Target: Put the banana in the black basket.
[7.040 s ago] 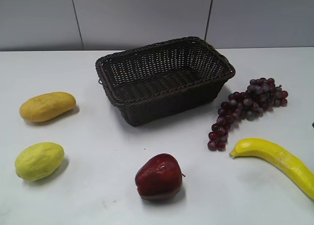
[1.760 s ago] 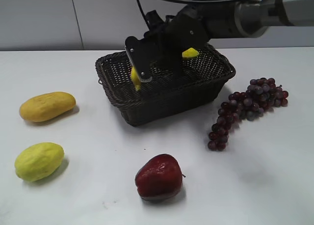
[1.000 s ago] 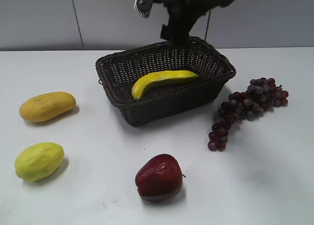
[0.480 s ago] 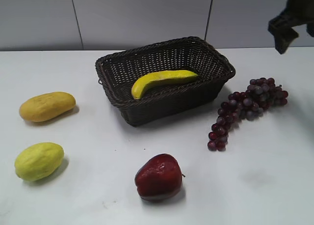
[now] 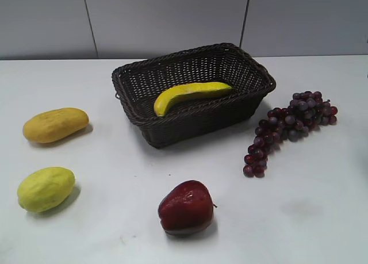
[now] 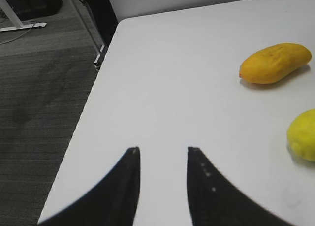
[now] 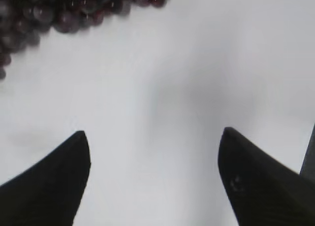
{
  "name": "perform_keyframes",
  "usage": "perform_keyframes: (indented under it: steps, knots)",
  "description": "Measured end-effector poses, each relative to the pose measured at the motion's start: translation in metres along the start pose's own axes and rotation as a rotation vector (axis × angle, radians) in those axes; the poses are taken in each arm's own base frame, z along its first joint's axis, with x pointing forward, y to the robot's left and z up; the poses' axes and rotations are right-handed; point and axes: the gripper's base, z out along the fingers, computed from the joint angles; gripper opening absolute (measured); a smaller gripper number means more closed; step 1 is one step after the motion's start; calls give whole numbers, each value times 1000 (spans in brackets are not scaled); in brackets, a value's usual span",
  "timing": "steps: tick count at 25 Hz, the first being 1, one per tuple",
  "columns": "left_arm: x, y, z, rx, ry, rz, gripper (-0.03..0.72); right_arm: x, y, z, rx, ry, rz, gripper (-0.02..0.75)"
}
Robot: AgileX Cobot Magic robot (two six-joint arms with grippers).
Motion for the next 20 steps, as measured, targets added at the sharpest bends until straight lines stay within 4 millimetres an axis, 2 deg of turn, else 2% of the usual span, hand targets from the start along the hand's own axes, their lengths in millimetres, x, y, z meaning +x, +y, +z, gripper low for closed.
perform_keyframes:
  steps: [6,9,15,20]
  knots:
    - [0,0,0,0,0,0,240,72,8,-27,-5,-98,7,594]
    - [0,0,0,0,0,0,240,105,12,-30,-6,-134,21,594]
    - [0,0,0,0,0,0,240,164,19,-15,-8,-159,57,593]
    - [0,0,0,0,0,0,240,199,24,-4,-12,-186,71,586]
